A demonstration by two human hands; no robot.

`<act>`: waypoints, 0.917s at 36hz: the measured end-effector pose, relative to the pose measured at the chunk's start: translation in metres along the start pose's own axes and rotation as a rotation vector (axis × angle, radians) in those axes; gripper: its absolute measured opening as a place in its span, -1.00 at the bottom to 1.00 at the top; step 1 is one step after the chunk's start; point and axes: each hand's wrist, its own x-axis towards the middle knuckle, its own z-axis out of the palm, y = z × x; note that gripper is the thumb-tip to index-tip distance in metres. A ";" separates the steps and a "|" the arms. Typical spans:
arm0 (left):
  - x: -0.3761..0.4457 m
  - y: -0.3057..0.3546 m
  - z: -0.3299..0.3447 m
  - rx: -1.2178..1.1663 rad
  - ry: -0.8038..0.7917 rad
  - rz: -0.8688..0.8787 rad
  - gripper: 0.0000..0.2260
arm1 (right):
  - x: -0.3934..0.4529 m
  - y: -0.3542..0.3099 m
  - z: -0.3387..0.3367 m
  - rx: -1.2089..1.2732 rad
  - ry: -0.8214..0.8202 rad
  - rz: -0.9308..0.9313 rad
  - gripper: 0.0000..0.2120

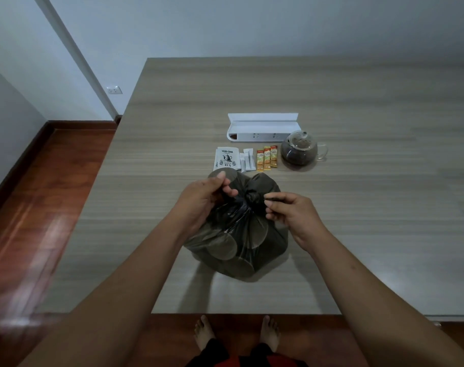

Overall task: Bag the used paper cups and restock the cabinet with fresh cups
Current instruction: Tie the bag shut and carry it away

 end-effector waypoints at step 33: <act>0.012 -0.010 0.023 0.702 0.315 0.073 -0.88 | 0.012 -0.013 0.015 0.071 -0.013 -0.068 -0.65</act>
